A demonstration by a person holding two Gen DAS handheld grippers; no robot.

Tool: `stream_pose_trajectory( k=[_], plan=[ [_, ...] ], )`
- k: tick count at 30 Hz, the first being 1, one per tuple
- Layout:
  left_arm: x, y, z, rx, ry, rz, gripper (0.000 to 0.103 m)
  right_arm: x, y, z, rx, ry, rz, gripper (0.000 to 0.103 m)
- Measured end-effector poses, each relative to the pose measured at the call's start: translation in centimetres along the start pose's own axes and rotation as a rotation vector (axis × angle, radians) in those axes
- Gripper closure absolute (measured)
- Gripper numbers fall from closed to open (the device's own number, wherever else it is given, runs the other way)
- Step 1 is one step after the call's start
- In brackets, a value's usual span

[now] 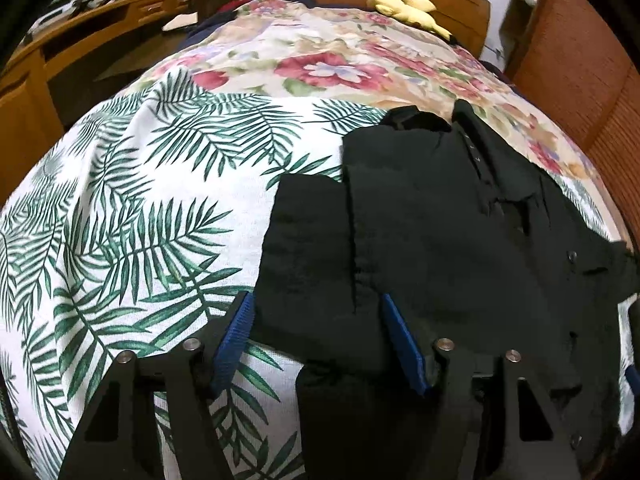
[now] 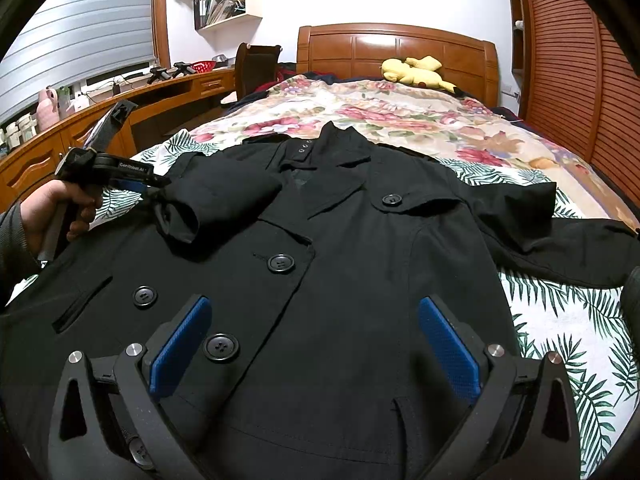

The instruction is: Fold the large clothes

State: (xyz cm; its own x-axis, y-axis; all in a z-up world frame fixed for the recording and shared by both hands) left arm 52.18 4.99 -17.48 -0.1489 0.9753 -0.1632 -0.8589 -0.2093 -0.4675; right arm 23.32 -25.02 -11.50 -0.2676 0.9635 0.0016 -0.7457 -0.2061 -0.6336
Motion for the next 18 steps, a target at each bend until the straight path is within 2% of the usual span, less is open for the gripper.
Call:
stream_pose_trajectory(
  k=[2,3,5,7,12,18],
  plan=[
    [-0.2,0.0,-0.1,0.007,0.012,-0.006,0.046,0.1,0.1,-0.1,0.004,0.003,0.004,0.0],
    [-0.3,0.0,-0.1,0.01,0.016,-0.012,0.054,0.1,0.2,-0.2,0.006,0.003,0.006,0.0],
    [-0.5,0.0,0.0,0.009,0.009,-0.029,0.075,0.0,0.2,-0.2,0.006,0.0,0.003,0.0],
    [-1.0,0.0,0.4,0.005,-0.008,-0.061,0.083,-0.1,0.2,-0.1,0.003,-0.004,-0.004,0.0],
    [-1.9,-0.5,3.2,-0.076,-0.103,-0.119,0.091,-0.2,0.1,-0.2,0.001,-0.006,-0.004,0.0],
    [-5.3,-1.0,9.9,-0.201,-0.11,-0.177,0.092,-0.2,-0.1,0.3,-0.008,-0.027,-0.012,0.0]
  ],
)
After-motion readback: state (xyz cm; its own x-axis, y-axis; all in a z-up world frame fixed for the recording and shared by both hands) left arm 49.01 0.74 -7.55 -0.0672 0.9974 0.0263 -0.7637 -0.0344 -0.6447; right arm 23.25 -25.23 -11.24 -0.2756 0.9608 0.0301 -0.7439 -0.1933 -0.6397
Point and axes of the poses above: each gripper's, at about its wrist camera, not at the fingertips, and z roughly against the way its jaws point, x to its left, y to its underside, the point moved 10 cm from there along -z, roughly the way its jaws point, and after that the axes turned 6 degrees about x, right-handed, at the moved point
